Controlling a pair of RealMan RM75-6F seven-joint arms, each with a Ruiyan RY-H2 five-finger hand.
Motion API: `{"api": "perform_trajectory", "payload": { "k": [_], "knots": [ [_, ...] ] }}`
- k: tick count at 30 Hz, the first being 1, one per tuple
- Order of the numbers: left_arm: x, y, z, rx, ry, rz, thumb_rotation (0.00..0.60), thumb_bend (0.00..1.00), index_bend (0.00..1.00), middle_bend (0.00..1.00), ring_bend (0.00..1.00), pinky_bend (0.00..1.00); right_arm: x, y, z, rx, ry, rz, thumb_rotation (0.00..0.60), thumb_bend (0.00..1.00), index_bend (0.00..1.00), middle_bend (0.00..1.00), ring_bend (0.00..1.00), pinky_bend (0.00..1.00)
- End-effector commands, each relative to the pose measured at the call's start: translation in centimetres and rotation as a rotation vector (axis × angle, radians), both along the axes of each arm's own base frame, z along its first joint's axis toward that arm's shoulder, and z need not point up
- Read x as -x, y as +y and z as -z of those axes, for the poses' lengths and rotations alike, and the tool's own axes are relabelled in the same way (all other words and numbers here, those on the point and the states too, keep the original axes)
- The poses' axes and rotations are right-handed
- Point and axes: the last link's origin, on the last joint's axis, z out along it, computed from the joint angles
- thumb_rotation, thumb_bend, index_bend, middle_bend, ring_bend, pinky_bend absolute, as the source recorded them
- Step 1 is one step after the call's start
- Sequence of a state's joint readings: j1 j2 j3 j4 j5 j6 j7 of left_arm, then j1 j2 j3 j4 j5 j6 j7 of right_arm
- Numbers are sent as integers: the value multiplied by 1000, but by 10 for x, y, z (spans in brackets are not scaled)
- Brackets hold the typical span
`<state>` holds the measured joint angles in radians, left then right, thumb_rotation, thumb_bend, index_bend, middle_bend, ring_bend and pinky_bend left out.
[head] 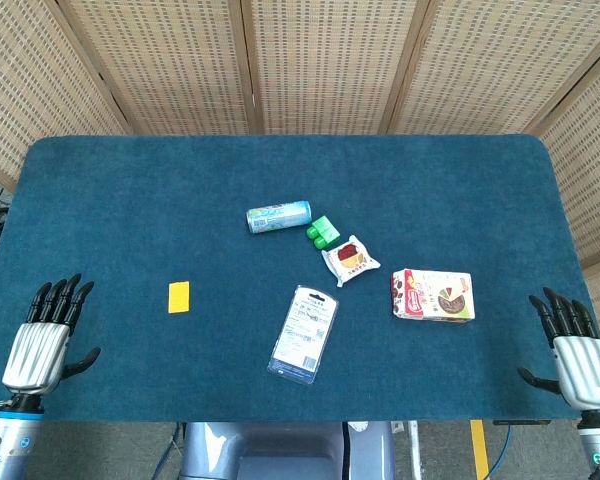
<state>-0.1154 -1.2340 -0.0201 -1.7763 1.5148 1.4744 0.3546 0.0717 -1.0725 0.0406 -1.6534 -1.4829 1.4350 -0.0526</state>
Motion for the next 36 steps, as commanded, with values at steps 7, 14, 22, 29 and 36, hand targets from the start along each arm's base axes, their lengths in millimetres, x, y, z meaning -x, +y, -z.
{"api": "perform_trajectory", "payload": {
  "k": [7, 14, 22, 29, 36],
  "knots": [
    [0, 0, 3, 10, 4, -3, 600, 230, 0, 0, 0, 0, 2, 1, 0, 1, -6, 2, 600, 53, 0, 0, 0, 0],
    [-2, 4, 8, 28, -4, -10, 600, 243, 0, 0, 0, 0, 2, 1, 0, -1, -10, 7, 600, 53, 0, 0, 0, 0],
    [-15, 18, 18, 61, -1, -4, 600, 265, 0, 0, 0, 0, 2, 0, -2, 2, -18, 7, 600, 53, 0, 0, 0, 0],
    [-27, 42, 36, 100, 42, -14, 600, 270, 0, 0, 0, 0, 3, 0, -4, 2, -30, 5, 600, 53, 0, 0, 0, 0],
    [-33, 69, 67, 168, 88, -64, 600, 270, 0, 0, 0, 0, 4, 0, -9, 11, -50, 6, 600, 53, 0, 0, 0, 0]
  ]
}}
